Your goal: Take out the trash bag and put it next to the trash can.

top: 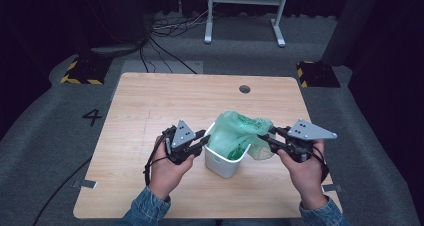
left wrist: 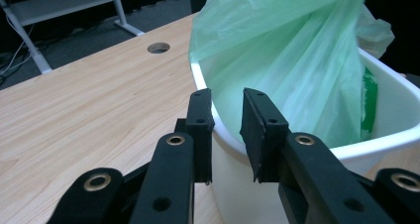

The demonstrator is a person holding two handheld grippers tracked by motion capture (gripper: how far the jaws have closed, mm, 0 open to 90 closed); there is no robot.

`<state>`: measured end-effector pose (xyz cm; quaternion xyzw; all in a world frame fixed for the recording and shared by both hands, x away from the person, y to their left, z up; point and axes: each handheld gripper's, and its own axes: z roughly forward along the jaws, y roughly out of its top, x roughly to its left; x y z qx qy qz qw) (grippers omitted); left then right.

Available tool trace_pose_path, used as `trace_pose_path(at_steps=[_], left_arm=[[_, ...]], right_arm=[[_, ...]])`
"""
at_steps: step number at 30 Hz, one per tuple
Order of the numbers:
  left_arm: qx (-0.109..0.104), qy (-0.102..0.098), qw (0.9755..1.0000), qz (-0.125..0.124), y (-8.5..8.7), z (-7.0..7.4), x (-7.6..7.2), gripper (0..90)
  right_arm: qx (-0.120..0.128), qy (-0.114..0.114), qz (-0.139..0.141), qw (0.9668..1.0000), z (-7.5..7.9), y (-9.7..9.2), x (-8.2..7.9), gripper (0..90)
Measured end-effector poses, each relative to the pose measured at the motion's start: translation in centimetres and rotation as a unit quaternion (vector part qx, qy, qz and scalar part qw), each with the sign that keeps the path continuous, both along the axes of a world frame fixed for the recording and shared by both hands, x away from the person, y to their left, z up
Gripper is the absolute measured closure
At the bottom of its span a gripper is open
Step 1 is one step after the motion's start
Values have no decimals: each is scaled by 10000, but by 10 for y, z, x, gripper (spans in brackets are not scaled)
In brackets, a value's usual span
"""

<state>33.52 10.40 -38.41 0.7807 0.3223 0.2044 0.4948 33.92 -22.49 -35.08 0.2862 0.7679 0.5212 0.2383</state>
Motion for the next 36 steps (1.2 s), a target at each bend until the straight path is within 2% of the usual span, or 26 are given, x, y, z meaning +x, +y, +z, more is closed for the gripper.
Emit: trace_pose_path(at_steps=[2,5,7,10,12,14,17,19,22,23,25,26,28,30,32,36], left_arm=[[-53,2,10000,8,0,-1,0,739],[-123,79,9999,27,0,-1,-2,737],[-130,175,9998,-6,-1,0,-7,726],[-107,194,9997,-75,-4,2,-15,717],[-138,210,9996,-119,-7,2,-19,711],[-164,210,9995,-157,-8,1,-23,707],[-291,248,9991,-166,-9,-1,-26,706],[-308,281,9990,-184,-10,0,-28,704],[-318,316,9987,-222,-12,0,-30,702],[-325,321,9987,-237,-13,0,-31,701],[-355,304,9986,-251,-13,-1,-31,701],[-369,302,9985,-255,-12,-1,-30,701],[-398,305,9984,-268,-12,-1,-30,699],[-380,289,9985,-262,-12,-1,-30,699],[-354,282,9986,-258,-13,-1,-30,699],[-352,266,9987,-240,-14,-1,-31,700]], right_arm=[[7,216,-305,9993,-10,-15,5,592],[201,470,-658,9965,-19,-32,10,485],[302,390,-604,9970,-16,-36,7,468],[351,185,-445,9982,-1,-30,-3,397],[336,51,-140,9993,13,-16,-10,332],[195,-112,191,9996,25,4,-16,290],[-162,-352,564,9977,36,38,-18,254],[-366,-359,762,9958,39,59,-15,251],[-616,-253,1036,9924,37,89,-4,255],[-764,-168,1080,9911,34,97,1,267],[-1016,148,1105,9885,24,111,12,306],[-1138,291,1123,9867,19,116,18,375],[-1454,514,1197,9808,11,121,27,561],[-1695,610,1244,9757,7,121,34,771],[-1621,589,1165,9781,7,116,37,849],[-1316,409,870,9866,16,93,32,863]])
